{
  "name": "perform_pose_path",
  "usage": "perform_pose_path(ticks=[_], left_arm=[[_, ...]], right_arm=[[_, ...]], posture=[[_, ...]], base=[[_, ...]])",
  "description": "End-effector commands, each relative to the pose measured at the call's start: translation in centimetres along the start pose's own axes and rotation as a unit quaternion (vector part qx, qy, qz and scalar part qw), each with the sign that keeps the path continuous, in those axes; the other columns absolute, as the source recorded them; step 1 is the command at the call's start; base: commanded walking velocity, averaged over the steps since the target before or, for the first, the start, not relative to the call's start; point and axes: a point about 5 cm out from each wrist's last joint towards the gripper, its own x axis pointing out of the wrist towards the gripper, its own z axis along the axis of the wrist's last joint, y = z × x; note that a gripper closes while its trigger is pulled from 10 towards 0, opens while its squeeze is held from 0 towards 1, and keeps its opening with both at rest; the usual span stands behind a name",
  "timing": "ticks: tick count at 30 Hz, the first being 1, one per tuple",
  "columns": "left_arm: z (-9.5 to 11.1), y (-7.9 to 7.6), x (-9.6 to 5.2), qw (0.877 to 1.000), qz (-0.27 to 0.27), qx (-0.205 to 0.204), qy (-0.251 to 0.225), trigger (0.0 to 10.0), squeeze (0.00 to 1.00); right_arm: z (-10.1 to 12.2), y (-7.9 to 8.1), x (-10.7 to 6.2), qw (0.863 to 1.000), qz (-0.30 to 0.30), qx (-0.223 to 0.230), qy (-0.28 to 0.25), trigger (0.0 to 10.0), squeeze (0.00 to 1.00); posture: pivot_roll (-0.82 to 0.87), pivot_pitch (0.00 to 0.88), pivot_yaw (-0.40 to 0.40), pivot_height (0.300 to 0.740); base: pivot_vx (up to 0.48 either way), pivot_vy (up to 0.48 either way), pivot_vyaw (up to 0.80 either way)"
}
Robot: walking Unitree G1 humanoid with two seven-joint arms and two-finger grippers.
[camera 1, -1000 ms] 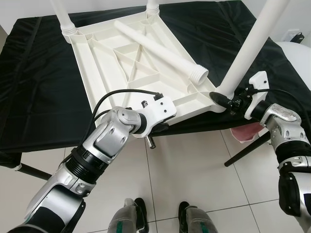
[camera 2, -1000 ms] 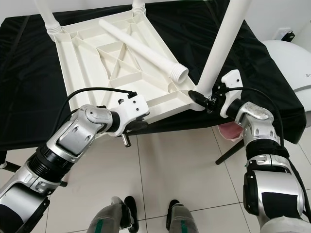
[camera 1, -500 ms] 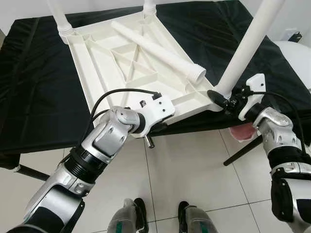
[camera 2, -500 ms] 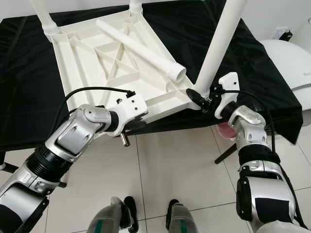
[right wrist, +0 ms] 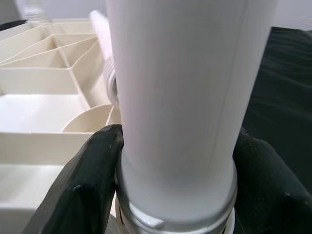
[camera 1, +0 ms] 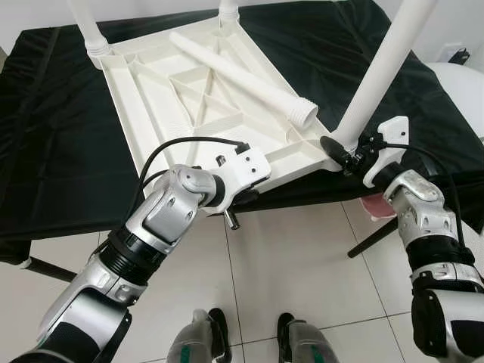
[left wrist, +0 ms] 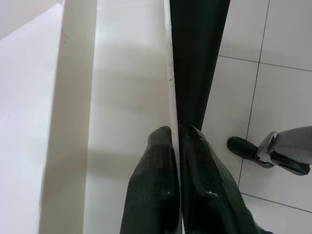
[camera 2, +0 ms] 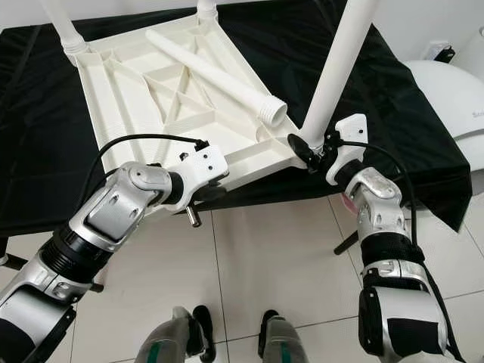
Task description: Building children table
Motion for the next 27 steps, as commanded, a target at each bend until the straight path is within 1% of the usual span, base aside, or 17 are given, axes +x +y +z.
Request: perform_pose_path(ticks=[1, 5, 10, 13, 17, 27], left_arm=[[0.7, 0.4, -0.5, 0.999, 0.041, 0.018, -0.01, 10.0, 0.0], [0.7, 0.4, -0.5, 0.999, 0.041, 0.016, -0.01, 10.0, 0.0], [0.7, 0.4, -0.5, 0.999, 0.04, 0.015, -0.009, 10.0, 0.0], [0.7, 0.5, -0.5, 0.999, 0.041, 0.016, -0.009, 10.0, 0.0], [0.7, 0.5, -0.5, 0.999, 0.041, 0.015, -0.009, 10.0, 0.0], [0.8, 0.6, -0.5, 0.999, 0.043, 0.014, -0.009, 10.0, 0.0]], right_arm=[[0.1, 0.3, 0.1, 1.0, -0.007, 0.016, -0.011, 10.0, 0.0], [0.3, 1.0, 0.2, 0.999, -0.02, 0.015, -0.022, 10.0, 0.0], [0.4, 1.6, 0.3, 0.999, -0.034, 0.012, -0.024, 10.0, 0.0], [0.5, 2.3, 0.5, 0.998, -0.046, 0.015, -0.027, 10.0, 0.0], [0.6, 2.5, 0.6, 0.998, -0.055, 0.017, -0.029, 10.0, 0.0], [0.2, 4.8, 1.1, 0.996, -0.086, 0.023, -0.025, 10.0, 0.0]], posture=[[-0.1, 0.206, 0.058, 0.74], [-0.1, 0.208, 0.059, 0.74], [-0.1, 0.214, 0.064, 0.74], [-0.1, 0.215, 0.065, 0.74], [-0.1, 0.216, 0.065, 0.74], [-0.1, 0.217, 0.067, 0.74]], base=[[0.0, 0.0, 0.0], [0.0, 0.0, 0.0], [0.0, 0.0, 0.0], [0.0, 0.0, 0.0], [0.0, 0.0, 0.0], [0.0, 0.0, 0.0]])
